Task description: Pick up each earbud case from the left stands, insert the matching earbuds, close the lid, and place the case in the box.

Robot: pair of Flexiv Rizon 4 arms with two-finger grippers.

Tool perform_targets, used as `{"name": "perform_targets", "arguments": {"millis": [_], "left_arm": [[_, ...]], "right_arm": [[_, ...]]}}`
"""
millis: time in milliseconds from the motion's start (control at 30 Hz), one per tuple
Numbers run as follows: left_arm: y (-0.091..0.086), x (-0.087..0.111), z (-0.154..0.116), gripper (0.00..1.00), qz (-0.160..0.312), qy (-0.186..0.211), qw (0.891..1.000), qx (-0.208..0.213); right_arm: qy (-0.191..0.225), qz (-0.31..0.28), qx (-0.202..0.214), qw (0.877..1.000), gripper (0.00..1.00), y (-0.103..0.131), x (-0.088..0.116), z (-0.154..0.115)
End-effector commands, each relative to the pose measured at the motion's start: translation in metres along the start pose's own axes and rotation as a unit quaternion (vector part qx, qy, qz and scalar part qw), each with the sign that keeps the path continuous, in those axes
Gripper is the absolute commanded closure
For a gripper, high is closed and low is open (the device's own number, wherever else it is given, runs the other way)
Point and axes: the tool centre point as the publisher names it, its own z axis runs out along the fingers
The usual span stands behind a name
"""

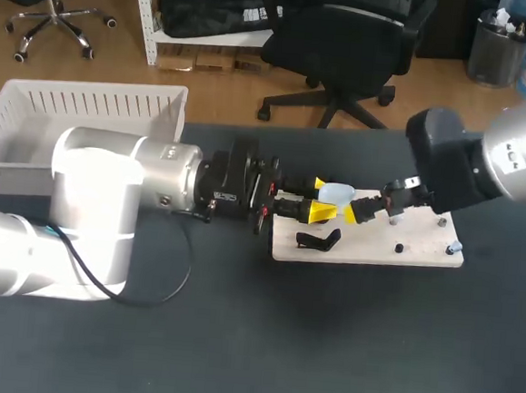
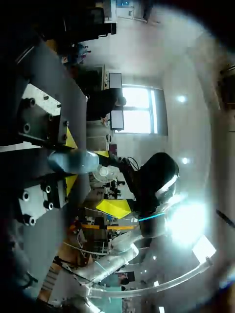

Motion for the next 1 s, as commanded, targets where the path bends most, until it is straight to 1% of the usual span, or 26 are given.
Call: {"name": "perform_targets", "arguments": {"millis": [33, 200, 400, 767, 1000], "left_arm": [[0.001, 0.001, 0.000, 1.00, 0.000, -0.001, 1.000, 0.001], [0.001, 0.001, 0.000, 1.00, 0.000, -0.001, 1.000, 0.001], [0.001, 0.001, 0.000, 1.00, 0.000, -0.001, 1.000, 0.001], [0.001, 0.001, 0.000, 1.00, 0.000, -0.001, 1.000, 0.001], [0.001, 0.001, 0.000, 1.00, 0.000, -0.001, 1.000, 0.001]], "right_arm": [[0.003, 0.001, 0.001, 1.000, 0.00, 0.000, -0.007, 0.013], [0.007, 0.001, -0.002, 1.000, 0.00, 0.001, -0.010, 0.018], [0.010, 0.012, -0.004, 1.000, 0.00, -0.005, -0.014, 0.024], [0.013, 0.020, 0.004, 1.000, 0.00, -0.013, -0.016, 0.028], [0.008, 0.027, 0.012, 1.000, 0.00, -0.018, -0.020, 0.026]]}}
